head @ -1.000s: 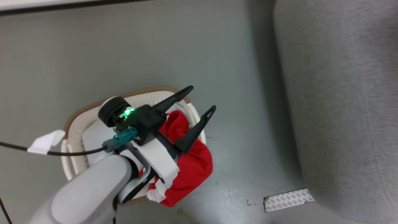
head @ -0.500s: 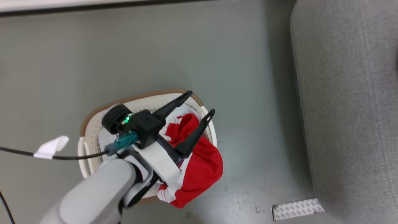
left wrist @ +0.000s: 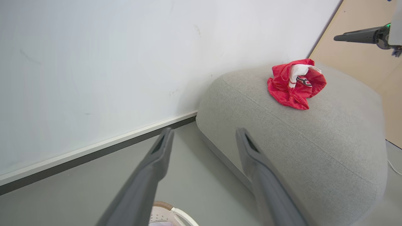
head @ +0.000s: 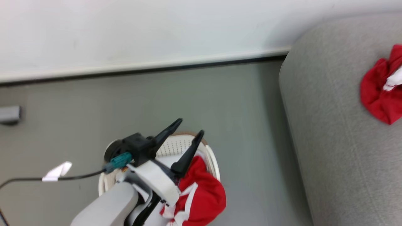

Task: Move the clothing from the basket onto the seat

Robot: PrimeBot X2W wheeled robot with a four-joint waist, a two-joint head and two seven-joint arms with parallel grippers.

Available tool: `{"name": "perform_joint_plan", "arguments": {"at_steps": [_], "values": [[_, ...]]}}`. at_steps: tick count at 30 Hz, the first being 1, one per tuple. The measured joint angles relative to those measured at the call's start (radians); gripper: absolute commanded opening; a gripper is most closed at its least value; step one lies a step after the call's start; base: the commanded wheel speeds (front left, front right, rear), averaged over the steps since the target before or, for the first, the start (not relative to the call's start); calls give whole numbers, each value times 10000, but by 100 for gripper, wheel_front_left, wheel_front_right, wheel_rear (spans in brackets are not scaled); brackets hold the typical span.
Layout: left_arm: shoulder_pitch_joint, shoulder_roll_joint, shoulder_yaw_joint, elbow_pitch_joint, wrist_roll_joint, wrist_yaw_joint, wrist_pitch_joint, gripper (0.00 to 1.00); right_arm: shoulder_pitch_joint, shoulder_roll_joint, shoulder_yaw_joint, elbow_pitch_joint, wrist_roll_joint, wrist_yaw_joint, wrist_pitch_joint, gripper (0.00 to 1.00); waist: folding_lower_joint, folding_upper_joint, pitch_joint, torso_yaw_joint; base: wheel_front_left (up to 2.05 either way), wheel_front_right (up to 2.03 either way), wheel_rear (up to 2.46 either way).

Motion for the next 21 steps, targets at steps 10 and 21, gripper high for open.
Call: {"name": "perform_joint_plan", "arguments": {"at_steps": [10,21], "values": [[1499,-46,1206,247,-681,662,-328,100,1612,-495,500,-2894,1072,0,-1818,100,-2,0,-2128,99,0,0,0],[3301,105,3542,-10,-619,1183,-384,100,4419,1847,-1089,-3962,328,0,-3985,100,-1,0,-3541,915,0,0,0]]}}
